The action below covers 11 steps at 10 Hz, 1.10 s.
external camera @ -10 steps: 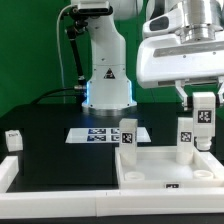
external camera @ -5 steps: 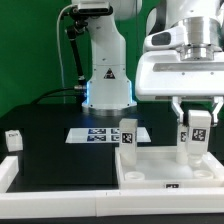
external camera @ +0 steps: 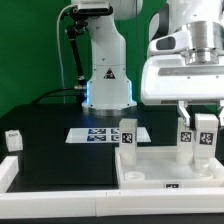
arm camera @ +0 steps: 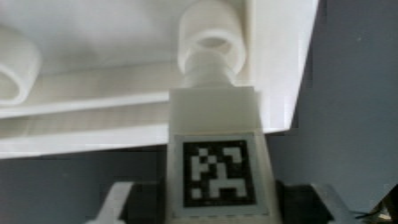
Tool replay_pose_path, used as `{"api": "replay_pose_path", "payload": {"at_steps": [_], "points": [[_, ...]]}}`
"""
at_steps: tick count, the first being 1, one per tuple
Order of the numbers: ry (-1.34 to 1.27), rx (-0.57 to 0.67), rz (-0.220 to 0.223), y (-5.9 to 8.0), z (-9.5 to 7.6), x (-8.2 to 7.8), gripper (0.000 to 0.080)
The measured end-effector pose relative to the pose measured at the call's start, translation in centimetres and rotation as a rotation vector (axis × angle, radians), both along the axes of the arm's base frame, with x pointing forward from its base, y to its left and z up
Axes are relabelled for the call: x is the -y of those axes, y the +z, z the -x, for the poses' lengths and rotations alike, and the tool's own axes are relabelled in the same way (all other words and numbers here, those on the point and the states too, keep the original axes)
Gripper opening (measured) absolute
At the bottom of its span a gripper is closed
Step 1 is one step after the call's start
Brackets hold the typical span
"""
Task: Assemble square table
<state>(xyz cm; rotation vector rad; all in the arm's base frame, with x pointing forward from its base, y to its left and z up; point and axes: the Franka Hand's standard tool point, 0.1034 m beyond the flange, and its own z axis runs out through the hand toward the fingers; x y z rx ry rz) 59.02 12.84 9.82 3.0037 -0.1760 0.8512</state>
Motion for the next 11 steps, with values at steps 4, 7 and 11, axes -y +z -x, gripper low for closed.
{"api": "replay_pose_path", "payload": {"at_steps": [4, 7, 11], "points": [[0.003, -0.003, 0.005, -0.42, 0.1, -0.2, 0.029], [0.006, 0.0, 0.014, -0.53, -0.41, 0.2, 0.029], [0.013, -0.005, 0.023, -1.0, -0.39, 0.27, 0.029]]}}
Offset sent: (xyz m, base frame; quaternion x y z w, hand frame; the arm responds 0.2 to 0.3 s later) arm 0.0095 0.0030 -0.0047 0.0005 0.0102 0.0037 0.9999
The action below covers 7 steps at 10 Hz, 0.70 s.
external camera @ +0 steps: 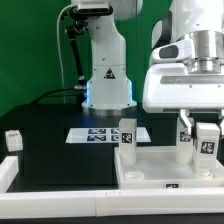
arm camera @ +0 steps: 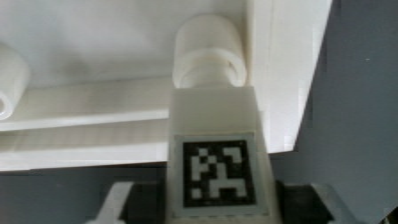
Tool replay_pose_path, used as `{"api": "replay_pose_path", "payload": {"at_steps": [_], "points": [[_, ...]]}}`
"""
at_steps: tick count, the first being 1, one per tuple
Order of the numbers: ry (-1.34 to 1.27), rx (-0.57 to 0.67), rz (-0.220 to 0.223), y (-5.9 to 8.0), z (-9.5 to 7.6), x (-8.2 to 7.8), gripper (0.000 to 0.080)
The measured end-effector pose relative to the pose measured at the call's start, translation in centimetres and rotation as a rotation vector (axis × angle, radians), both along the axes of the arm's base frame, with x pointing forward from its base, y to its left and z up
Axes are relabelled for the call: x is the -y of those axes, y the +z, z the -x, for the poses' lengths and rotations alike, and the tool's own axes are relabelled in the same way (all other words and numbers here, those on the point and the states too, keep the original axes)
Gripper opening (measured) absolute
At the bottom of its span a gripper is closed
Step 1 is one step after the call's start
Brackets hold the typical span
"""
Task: Assemble square table
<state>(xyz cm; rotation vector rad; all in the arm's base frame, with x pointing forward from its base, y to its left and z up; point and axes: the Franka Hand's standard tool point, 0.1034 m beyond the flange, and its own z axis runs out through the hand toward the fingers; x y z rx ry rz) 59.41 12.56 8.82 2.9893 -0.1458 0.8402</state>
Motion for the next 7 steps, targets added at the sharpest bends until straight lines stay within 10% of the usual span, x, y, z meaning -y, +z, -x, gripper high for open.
{"api": "replay_pose_path", "payload": {"at_steps": [4, 5, 7], "points": [[0.002, 0.0, 0.001, 0.0, 0.0, 0.0, 0.0383], [0.002, 0.0, 0.002, 0.0, 0.0, 0.0, 0.0562], [0.003, 0.0, 0.002, 0.0, 0.0, 0.0, 0.0633]]}}
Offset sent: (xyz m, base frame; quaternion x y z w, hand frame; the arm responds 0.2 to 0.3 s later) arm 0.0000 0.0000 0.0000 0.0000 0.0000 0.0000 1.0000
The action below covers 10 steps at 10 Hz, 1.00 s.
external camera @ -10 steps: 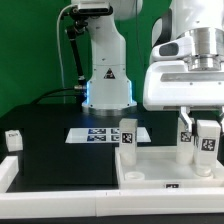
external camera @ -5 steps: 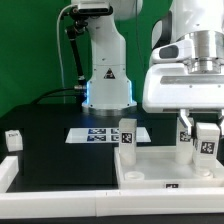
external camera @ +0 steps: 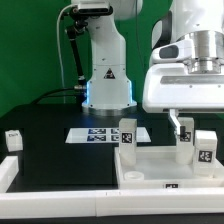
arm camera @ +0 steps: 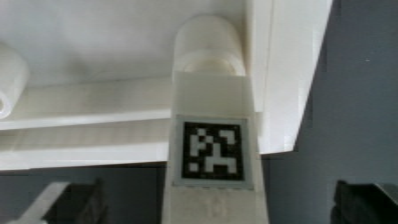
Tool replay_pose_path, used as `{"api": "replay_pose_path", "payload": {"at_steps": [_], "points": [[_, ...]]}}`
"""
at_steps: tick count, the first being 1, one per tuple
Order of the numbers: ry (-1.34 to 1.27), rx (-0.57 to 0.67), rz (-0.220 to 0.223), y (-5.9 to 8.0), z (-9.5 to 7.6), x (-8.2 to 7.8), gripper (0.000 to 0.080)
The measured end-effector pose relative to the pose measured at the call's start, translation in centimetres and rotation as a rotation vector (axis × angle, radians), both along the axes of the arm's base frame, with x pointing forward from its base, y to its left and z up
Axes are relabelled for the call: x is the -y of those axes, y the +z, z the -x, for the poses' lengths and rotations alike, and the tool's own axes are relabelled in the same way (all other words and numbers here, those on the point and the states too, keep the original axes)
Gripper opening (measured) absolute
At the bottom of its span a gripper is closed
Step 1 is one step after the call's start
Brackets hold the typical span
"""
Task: Assemble square table
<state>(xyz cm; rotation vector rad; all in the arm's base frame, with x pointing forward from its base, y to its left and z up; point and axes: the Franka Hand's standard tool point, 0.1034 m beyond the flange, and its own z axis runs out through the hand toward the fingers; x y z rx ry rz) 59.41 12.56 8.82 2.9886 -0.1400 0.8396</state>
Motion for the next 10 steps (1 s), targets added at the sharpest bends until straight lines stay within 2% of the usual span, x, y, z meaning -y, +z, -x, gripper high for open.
{"api": "replay_pose_path", "payload": {"at_steps": [6, 8, 9, 10], "points": [[0.001, -0.017, 0.004, -0.1, 0.0, 0.1, 0.0649], [-0.022, -0.106, -0.004, 0.9, -1.4, 0.8, 0.0649], [-0.034, -0.112, -0.009, 1.3, -2.1, 1.3, 0.0649], [-0.048, -0.171, -0.011, 1.0, -2.0, 1.6, 0.0649]]}}
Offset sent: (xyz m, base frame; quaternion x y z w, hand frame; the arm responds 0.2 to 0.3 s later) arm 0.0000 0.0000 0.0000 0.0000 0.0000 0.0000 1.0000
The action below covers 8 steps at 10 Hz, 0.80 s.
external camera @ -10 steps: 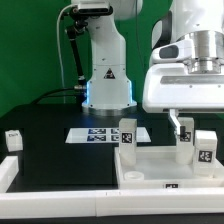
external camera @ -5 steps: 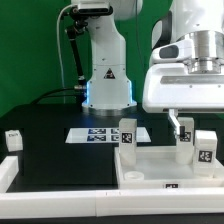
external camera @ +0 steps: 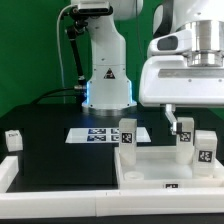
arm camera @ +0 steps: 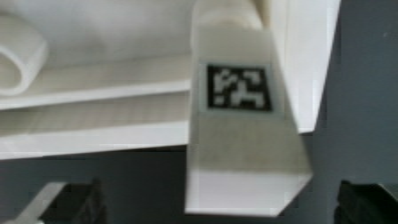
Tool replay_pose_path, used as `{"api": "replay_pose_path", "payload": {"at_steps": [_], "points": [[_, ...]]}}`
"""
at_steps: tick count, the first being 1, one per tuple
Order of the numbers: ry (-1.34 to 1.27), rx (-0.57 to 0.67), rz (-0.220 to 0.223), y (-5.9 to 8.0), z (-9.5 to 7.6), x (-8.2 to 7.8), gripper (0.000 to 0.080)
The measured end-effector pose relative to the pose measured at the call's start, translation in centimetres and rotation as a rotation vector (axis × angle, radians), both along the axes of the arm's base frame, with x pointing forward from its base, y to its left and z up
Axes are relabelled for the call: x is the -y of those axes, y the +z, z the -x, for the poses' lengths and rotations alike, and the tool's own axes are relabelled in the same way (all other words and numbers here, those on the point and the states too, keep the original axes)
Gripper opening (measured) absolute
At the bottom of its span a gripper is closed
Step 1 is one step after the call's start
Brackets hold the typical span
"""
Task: Assemble square table
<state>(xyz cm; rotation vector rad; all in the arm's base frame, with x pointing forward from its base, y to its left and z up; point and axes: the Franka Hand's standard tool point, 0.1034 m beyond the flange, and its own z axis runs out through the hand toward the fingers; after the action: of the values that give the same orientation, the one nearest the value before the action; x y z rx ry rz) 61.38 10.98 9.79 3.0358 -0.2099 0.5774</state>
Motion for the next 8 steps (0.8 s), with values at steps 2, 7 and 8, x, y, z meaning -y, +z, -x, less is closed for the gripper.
{"api": "replay_pose_path", "payload": {"at_steps": [2, 7, 8], "points": [[-0.025, -0.125, -0.016, 0.4, -0.5, -0.2, 0.0649], [-0.056, -0.261, -0.049, 0.3, -0.7, -1.0, 0.0649], [-0.064, -0.26, -0.051, -0.2, -0.5, -1.4, 0.0649]]}}
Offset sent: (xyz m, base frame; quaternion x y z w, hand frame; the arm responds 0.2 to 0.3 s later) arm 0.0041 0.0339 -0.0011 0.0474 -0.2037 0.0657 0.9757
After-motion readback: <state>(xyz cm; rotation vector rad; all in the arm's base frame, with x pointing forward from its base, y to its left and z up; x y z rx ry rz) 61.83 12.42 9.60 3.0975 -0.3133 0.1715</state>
